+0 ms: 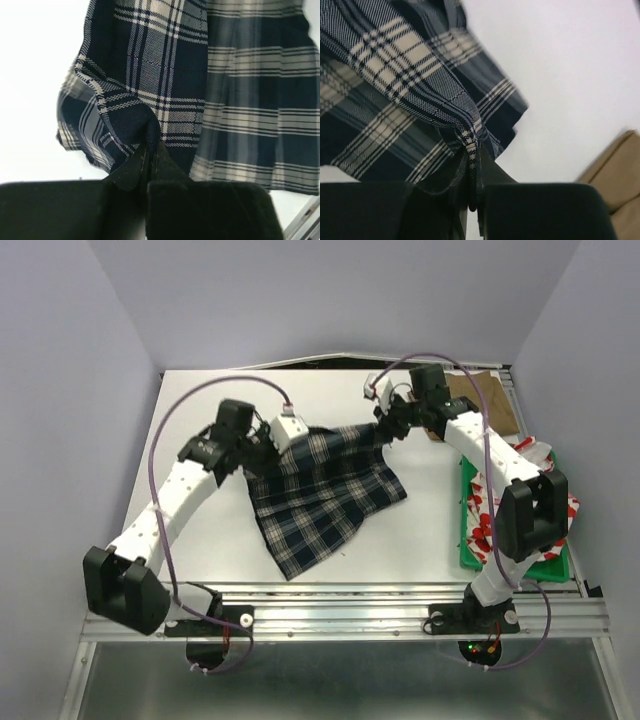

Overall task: Fold and stack the skirts
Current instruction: Fold the skirt

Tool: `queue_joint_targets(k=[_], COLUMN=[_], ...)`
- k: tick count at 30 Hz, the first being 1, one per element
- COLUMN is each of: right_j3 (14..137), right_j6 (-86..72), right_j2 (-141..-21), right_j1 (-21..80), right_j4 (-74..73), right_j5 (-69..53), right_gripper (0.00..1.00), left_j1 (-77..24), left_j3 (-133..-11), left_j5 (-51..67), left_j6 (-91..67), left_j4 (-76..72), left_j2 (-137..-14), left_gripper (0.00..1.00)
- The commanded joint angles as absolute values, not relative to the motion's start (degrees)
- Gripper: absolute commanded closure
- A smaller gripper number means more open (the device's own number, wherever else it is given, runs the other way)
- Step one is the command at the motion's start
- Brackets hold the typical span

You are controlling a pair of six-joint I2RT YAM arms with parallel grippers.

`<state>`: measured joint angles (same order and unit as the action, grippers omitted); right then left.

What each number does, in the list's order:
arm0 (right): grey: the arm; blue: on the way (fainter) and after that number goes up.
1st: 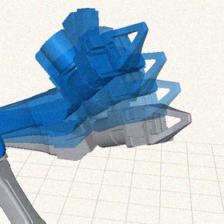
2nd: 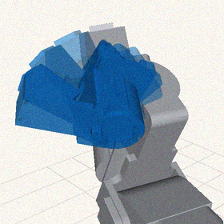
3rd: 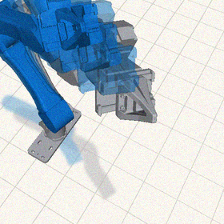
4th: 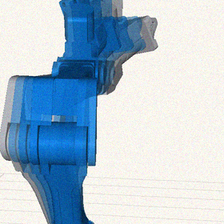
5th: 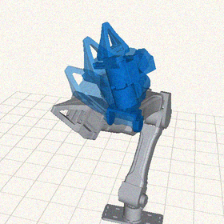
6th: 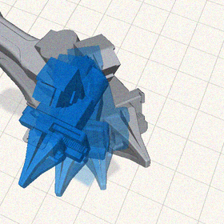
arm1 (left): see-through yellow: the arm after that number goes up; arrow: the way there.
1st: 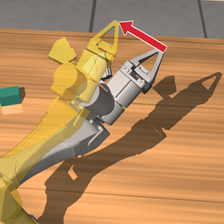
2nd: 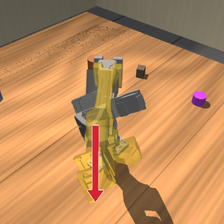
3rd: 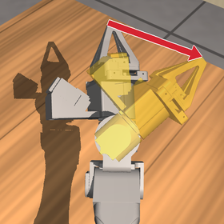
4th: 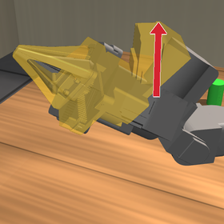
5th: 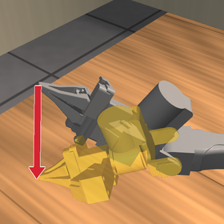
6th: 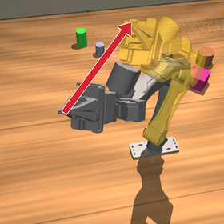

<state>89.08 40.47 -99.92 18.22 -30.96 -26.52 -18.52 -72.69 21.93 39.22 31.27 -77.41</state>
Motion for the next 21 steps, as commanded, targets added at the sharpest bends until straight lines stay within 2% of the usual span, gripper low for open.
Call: queue_joint_targets(k=[1, 4, 5, 6, 7, 8, 11, 12, 15, 19, 20, 21], right_j3=[73.8, 64.1, 62.7, 61.0, 60.6, 60.6, 61.1, 61.3, 64.7, 68.5, 69.6, 70.3], right_j6=[46.8, 47.6, 47.1, 46.9, 46.8, 46.5, 46.0, 45.7, 42.7, 39.6, 37.7, 36.5], right_j2=[-95.3, -93.1, -91.7, -90.9, -90.0, -89.0, -84.3, -83.2, -80.2, -79.5, -80.6, -81.8], right_j1=[18.7, 20.2, 20.2, 20.2, 20.2, 20.2, 20.2, 20.2, 20.2, 20.2, 20.2, 20.2], right_j4=[-25.7, -22.3, -21.7, -21.6, -22.2, -23.0, -25.8, -27.8, -31.4, -34.0, -34.0, -34.1], right_j5=[-23.2, -21.4, -20.7, -20.7, -20.6, -20.8, -23.0, -24.2, -25.3, -26.5, -26.6, -26.7], right_gripper=[0.88, 0.84, 0.80, 0.45, 0.40, 0.39, 0.20, 0.19, 0.18, 0.20, 0.23, 0.29], left_j1=[-27.7, -32.0, -33.1, -34.6, -35.1, -35.2, -35.2, -35.2, -35.2, -35.2, -35.2, -35.2], left_j3=[-56.6, -49.3, -48.2, -47.4, -46.9, -47.3, -49.1, -49.4, -52.2, -57.1, -57.7, -58.1], left_j5=[14.4, 13.8, 14.4, 15.1, 17.1, 18.2, 19.5, 19.7, 20.1, 18.9, 18.7, 18.6], left_j6=[33.7, 31.9, 31.5, 30.7, 30.4, 30.4, 30.8, 31.0, 31.8, 32.3, 32.3, 32.5], left_j4=[24.6, 21.8, 21.4, 21.0, 21.2, 22.1, 25.3, 26.0, 28.9, 31.8, 32.1, 32.1], left_j2=[-70.2, -67.2, -66.0, -63.5, -62.3, -61.5, -59.9, -58.2, -57.0, -60.6, -61.9, -64.9], left_gripper=[0.82, 0.45, 0.27, 0.16, 0.10, 0.10, 0.09, 0.07, 0.06, 0.11, 0.14, 0.16])
